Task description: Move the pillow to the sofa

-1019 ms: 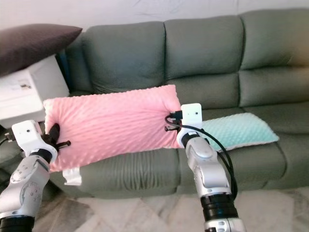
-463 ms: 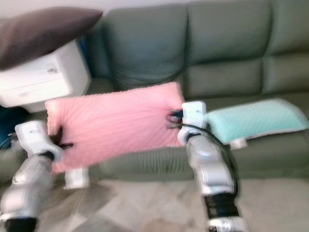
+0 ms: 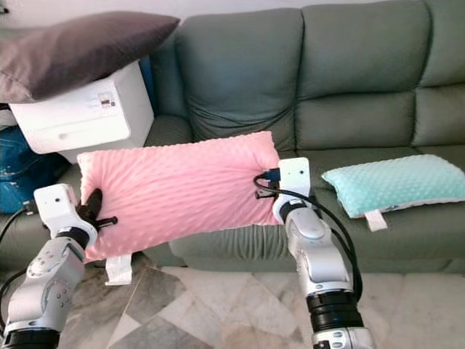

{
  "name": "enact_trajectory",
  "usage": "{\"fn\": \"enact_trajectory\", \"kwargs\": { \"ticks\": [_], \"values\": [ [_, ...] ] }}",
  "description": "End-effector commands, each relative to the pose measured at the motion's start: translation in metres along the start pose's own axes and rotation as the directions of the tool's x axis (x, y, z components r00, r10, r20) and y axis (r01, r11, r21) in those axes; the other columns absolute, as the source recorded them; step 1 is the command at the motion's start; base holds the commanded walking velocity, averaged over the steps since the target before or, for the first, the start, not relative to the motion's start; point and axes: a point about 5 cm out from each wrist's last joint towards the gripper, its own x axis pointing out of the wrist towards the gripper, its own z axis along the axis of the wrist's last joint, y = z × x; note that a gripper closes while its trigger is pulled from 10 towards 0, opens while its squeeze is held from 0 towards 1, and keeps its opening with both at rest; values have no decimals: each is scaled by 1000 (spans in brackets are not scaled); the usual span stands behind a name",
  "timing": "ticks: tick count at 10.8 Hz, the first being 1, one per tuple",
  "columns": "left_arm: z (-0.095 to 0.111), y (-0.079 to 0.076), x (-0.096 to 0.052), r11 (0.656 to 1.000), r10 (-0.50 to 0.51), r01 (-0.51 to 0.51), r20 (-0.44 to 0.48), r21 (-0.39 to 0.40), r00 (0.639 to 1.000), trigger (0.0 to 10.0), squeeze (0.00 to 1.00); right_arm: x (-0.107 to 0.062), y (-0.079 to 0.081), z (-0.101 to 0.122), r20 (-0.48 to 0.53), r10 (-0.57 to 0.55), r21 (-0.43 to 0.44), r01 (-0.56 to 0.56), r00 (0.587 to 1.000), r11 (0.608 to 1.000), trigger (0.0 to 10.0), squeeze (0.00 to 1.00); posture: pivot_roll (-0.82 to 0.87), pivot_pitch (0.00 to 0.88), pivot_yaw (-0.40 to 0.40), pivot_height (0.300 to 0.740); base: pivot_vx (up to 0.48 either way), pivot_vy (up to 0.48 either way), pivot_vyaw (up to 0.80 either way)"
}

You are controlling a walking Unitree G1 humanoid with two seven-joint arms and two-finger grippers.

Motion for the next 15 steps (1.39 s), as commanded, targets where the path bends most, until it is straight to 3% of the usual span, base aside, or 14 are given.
{"fn": "enact_trajectory", "kwargs": {
  "ticks": [1,6,8,15],
  "values": [
    [8,9,0,999,41,-41,34,15,999,10000,0,0,-8,10,43,-37,-3,37,998,999,10000,0,-261,11,98,740,0,0,0],
    [8,9,0,999,41,-41,34,15,999,10000,0,0,-8,10,43,-37,-3,37,998,999,10000,0,-261,11,98,740,0,0,0],
    [-5,-9,-2,998,-54,54,-1,-13,999,10000,0,0,-16,9,23,-84,-25,84,996,996,10000,0,-271,22,90,740,0,0,-788],
    [-14,-13,-4,997,-72,71,-27,-30,997,10000,0,-3,-18,6,3,-91,-33,91,996,995,10000,0,-281,26,88,740,0,0,-787]
  ]
}}
